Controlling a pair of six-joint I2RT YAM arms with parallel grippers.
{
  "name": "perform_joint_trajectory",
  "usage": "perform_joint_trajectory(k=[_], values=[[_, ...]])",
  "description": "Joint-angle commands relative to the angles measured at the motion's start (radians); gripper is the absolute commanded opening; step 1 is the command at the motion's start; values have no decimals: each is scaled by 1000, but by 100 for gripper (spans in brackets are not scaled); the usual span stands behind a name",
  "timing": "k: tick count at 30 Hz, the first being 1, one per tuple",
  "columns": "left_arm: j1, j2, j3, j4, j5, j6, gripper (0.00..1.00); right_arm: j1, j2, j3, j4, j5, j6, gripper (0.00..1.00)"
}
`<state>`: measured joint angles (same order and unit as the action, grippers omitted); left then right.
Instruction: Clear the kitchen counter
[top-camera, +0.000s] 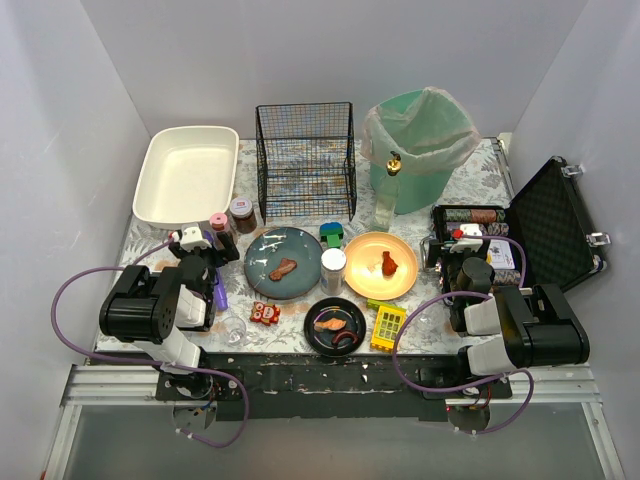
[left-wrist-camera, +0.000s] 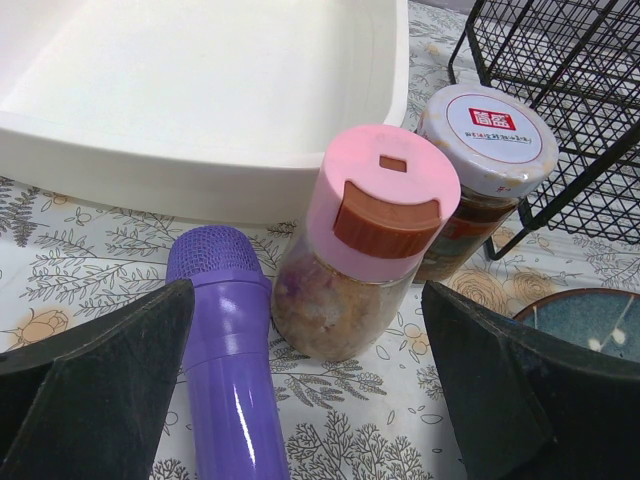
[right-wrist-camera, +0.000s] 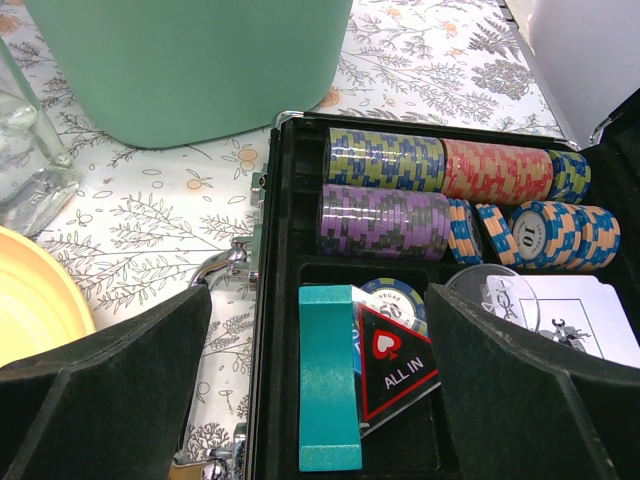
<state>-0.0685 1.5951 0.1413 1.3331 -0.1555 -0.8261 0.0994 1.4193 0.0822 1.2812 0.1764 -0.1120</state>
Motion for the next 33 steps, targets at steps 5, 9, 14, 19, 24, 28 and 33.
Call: perform_joint_trajectory(k=[5, 9, 14, 19, 24, 28, 33], values=[[-2, -176, 79, -258, -51, -16, 98, -3, -155, 71, -193, 35, 18, 97], [-2, -271, 126, -413, -59, -34, 98, -3, -206, 62, -240, 21, 40, 97], [-4, -438, 155, -595, -70, -117, 98, -3, -310, 103, -397, 109, 104, 97], [-4, -530, 245, -880, -69, -168, 98, -3, -407, 252, -717, 196, 283, 97], [-4, -598, 339, -1090, -59, -206, 98, -1, -427, 428, -1066, 152, 397, 97], [-4, -668, 357, -1182, -72, -238, 98, -1, -401, 551, -1322, 134, 459, 97], [-4, -712, 400, -1314, -140, -330, 98, -4, -329, 665, -1505, 109, 494, 98]])
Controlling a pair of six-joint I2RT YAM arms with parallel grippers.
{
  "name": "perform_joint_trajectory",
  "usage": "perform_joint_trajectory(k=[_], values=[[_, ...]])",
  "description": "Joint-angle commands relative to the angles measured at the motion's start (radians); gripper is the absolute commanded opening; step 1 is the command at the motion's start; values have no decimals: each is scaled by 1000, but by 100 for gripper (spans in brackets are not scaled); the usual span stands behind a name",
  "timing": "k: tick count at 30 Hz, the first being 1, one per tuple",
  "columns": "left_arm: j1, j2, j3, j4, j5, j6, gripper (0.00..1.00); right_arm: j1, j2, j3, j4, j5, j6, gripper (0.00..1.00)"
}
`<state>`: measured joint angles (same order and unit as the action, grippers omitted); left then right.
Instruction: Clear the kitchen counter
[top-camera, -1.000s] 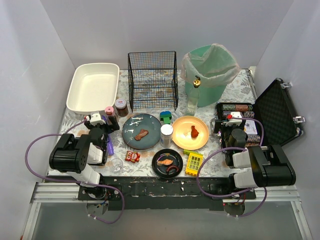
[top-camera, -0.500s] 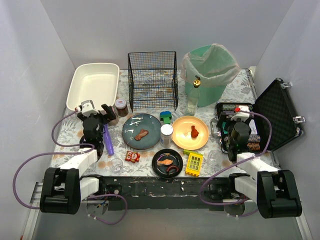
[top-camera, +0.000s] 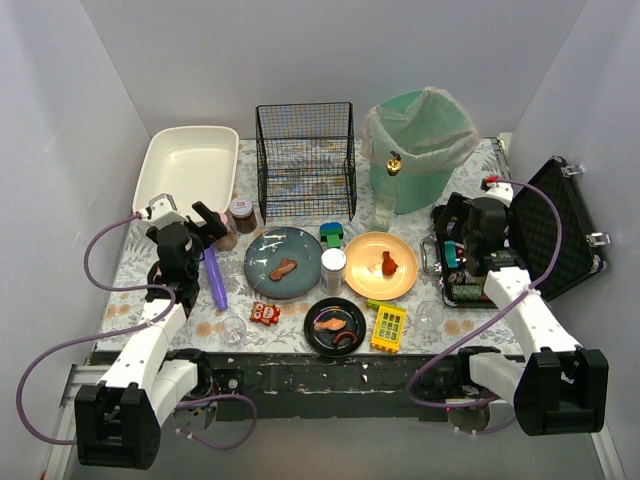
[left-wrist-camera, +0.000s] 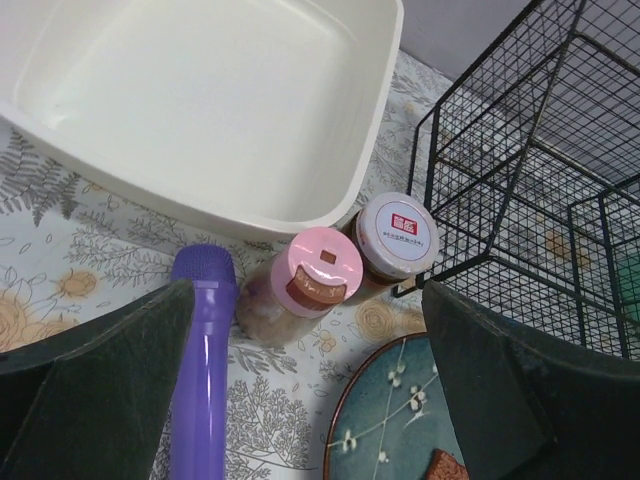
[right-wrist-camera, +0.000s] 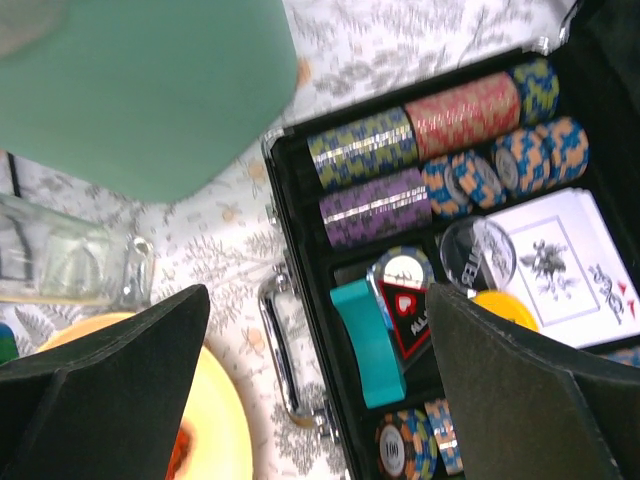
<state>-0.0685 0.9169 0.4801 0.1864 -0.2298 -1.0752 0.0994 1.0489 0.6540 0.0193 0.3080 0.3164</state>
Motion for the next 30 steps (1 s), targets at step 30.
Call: perform_joint_trajectory(k=[30], values=[[-4, -1, 126, -358, 33, -66, 98, -4, -59, 119, -229, -175, 90, 90]])
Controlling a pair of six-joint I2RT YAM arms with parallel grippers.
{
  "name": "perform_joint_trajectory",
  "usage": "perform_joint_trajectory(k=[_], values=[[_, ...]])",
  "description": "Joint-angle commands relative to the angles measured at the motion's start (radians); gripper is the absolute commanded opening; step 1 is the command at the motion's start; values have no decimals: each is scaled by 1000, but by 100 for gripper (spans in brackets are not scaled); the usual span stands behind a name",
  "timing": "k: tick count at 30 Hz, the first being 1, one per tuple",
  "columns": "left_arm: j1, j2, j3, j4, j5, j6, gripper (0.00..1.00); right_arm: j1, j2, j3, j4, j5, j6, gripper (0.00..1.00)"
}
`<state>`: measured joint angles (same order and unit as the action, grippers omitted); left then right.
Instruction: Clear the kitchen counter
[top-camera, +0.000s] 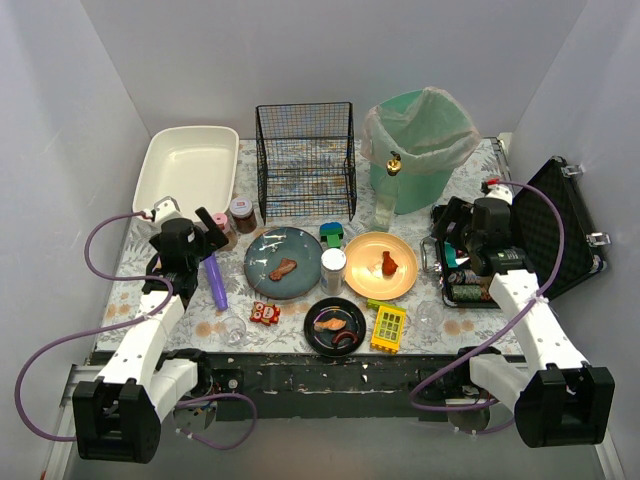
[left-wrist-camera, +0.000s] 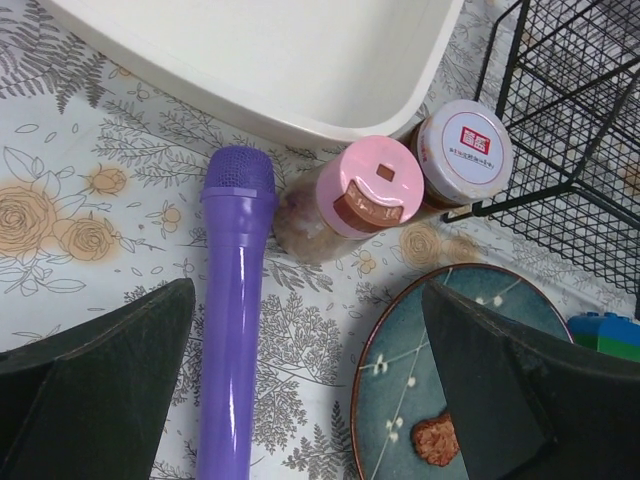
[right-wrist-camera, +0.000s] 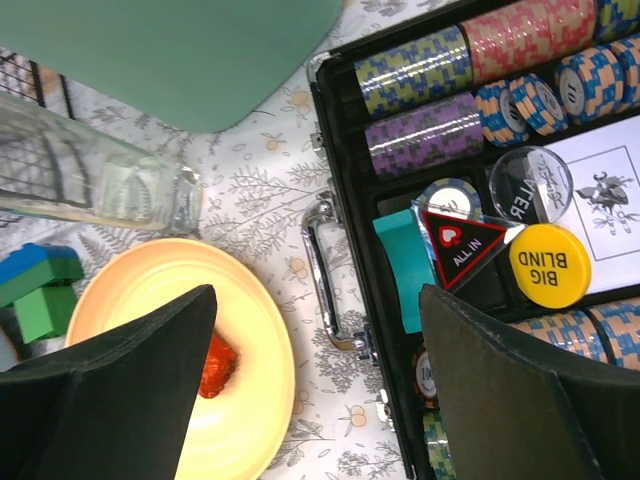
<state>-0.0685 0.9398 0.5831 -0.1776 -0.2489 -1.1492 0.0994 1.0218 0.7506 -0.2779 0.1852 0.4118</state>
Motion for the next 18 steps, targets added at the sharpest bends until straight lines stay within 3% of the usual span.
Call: perform_joint_trajectory(k=[1, 14, 18], values=[[-4, -25, 24, 7, 59, 11, 98, -4, -35, 21, 68, -53, -7, 89], [-4, -30, 23, 12, 66, 9, 98, -4, -31, 13, 86, -116, -1, 86], [-4, -29, 23, 15, 71, 8, 98, -4, 13, 38, 69, -229, -45, 87]])
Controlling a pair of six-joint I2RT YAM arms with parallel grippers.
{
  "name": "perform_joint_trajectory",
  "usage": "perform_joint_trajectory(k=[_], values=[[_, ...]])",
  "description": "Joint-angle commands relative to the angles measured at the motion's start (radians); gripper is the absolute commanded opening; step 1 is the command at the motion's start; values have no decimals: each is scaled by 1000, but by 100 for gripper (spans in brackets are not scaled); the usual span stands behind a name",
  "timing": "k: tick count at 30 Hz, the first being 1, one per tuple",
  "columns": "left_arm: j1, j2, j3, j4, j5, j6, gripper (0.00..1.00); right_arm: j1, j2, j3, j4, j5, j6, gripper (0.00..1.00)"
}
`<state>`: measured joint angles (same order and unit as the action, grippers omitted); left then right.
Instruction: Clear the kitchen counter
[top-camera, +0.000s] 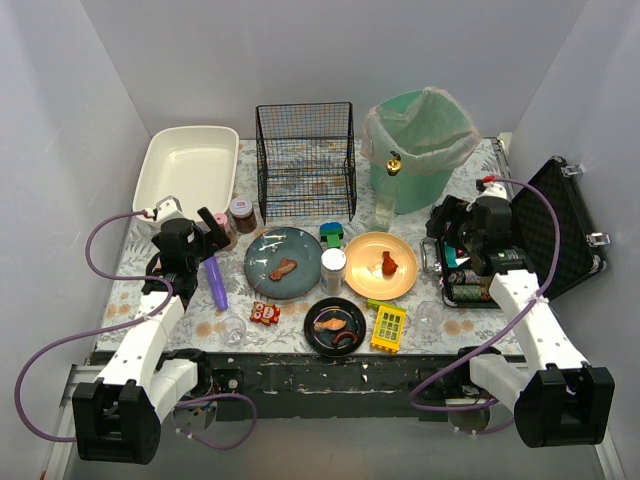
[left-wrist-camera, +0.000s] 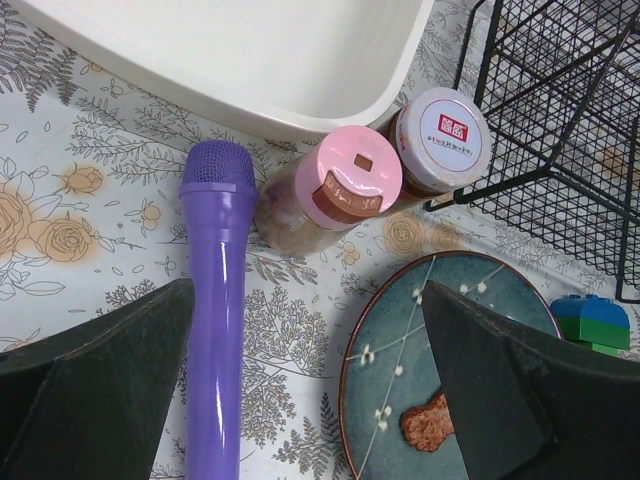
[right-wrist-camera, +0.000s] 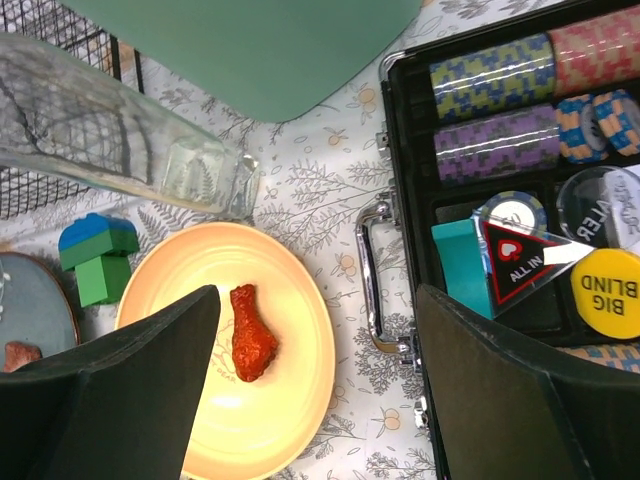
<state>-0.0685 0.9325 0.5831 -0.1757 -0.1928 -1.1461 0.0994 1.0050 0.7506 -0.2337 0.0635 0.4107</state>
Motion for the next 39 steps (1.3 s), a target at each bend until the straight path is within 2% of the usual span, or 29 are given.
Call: perform_joint_trajectory(k=[1, 5, 13, 18, 22, 26, 31, 35, 39], values=[[-4, -20, 24, 15, 18, 5, 98, -3, 46, 50, 4, -117, -39, 87], [-4, -18, 26, 16, 24, 5, 98, -3, 70, 37, 45, -183, -12, 87], [-4, -17, 23, 24, 49, 5, 98, 26, -29, -40, 258, -197, -7, 88], [-4, -20, 21, 41, 110, 17, 98, 60, -6, 21, 235, -154, -41, 90], [-4, -32, 11, 64, 151, 23, 98, 144, 23, 62, 206, -78, -62, 90], [-5, -47, 9, 119, 285, 39, 98, 197, 20, 78, 188, 39, -50, 90], [-17, -83, 108, 113, 297, -6, 98, 197, -5, 82, 107, 127, -43, 90], [-77, 3, 225, 101, 302, -21, 98, 197, -6, 102, -24, 194, 0, 89], [-239, 103, 322, 102, 231, -14, 98, 197, -12, 109, -93, 136, -24, 88]])
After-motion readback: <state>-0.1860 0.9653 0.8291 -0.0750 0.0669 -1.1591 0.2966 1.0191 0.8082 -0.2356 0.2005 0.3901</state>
